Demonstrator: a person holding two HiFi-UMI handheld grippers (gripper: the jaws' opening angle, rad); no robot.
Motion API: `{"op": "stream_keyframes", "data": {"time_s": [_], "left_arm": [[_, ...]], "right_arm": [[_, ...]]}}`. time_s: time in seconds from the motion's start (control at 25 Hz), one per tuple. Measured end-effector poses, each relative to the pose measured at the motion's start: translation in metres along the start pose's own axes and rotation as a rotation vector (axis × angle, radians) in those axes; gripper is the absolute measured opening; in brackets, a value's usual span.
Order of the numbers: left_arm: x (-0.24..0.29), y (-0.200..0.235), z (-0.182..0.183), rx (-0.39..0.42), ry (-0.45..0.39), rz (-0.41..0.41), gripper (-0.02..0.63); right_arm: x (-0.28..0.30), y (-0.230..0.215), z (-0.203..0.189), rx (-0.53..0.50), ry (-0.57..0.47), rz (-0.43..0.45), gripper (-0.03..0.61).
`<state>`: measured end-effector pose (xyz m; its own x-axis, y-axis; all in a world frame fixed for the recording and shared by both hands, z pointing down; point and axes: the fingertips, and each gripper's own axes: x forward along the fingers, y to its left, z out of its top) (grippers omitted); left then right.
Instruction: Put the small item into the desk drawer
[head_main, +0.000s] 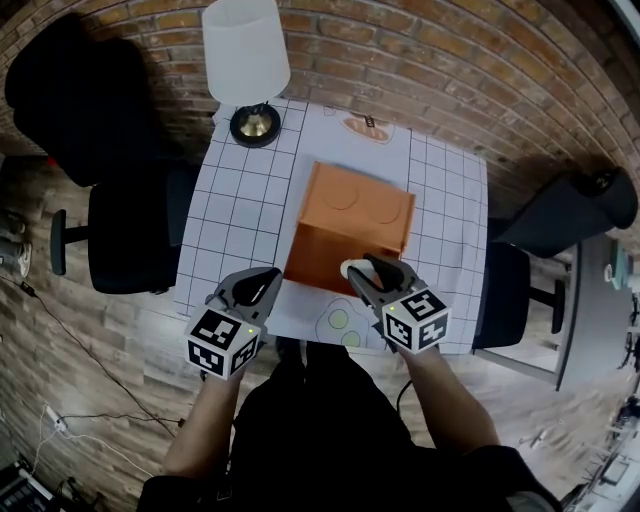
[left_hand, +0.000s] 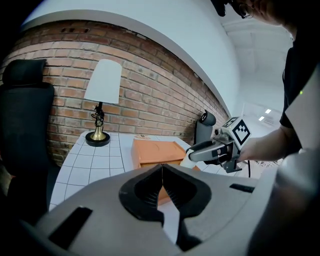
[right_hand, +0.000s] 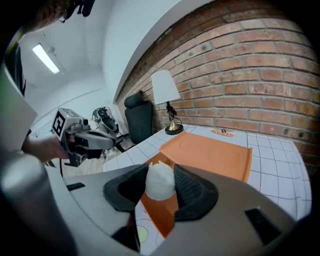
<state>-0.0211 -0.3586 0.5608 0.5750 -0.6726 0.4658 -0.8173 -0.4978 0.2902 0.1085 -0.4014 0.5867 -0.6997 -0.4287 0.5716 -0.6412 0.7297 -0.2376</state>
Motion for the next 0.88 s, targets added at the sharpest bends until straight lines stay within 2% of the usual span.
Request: {"op": "stream_keyframes", "data": {"time_s": [0.24, 0.48, 0.88], "left_arm": [[-0.002, 0.004, 0.002, -0.022, -0.011, 0.012, 0.011], [-0.012, 0.008, 0.003, -0.04, -0.031, 0.024, 0.011], [-0.036, 0.006, 0.016, -0.033, -0.073, 0.029, 0.011]], "right_arm": [[0.025, -0.002, -0.022, -0.083, 0.133, 0.006, 0.16], [0.043, -0.006, -0.034, -0.15, 0.215, -0.017, 0.16], [0.054, -0.009, -0.044, -0.161, 0.286, -0.065, 0.167]]}}
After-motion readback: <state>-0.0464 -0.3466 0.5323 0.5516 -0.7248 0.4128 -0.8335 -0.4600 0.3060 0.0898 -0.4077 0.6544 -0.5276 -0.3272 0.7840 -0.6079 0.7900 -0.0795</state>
